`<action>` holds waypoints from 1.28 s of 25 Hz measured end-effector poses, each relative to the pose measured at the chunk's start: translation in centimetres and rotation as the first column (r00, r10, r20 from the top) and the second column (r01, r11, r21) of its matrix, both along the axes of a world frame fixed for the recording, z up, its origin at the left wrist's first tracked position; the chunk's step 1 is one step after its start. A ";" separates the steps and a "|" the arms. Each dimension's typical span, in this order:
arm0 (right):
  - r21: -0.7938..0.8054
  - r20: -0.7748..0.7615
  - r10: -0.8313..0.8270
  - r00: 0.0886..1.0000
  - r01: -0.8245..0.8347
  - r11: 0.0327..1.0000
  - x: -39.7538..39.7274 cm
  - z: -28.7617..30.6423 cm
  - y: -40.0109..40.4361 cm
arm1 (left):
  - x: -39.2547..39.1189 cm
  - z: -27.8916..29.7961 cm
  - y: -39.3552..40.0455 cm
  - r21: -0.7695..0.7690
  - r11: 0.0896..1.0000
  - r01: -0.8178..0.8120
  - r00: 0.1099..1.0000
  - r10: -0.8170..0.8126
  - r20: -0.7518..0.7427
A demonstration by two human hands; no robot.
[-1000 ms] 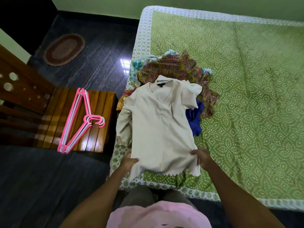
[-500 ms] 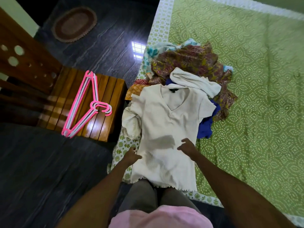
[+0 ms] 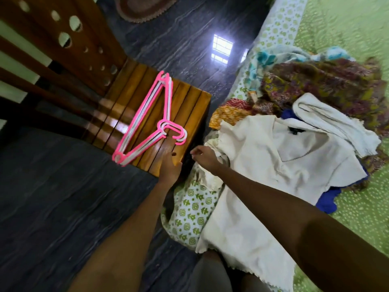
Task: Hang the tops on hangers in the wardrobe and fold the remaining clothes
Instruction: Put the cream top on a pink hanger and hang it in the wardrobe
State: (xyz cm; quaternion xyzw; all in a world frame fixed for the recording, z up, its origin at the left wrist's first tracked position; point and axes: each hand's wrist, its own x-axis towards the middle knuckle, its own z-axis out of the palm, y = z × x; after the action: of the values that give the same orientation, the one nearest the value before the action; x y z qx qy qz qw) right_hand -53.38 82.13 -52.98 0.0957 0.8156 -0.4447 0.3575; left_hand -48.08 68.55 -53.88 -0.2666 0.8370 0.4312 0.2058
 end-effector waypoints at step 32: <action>-0.660 0.521 -0.551 0.652 0.717 0.225 -4.4 2.3 6.2 | -2.0 -1.3 6.3 -0.052 0.985 -0.164 0.923 0.135 -0.360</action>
State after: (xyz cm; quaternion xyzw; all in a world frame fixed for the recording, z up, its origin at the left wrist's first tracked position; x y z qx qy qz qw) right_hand -57.78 88.36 -50.63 0.2781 0.3544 -0.8668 0.2136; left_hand -50.11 74.89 -55.16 -0.2556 0.8544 0.4524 0.0070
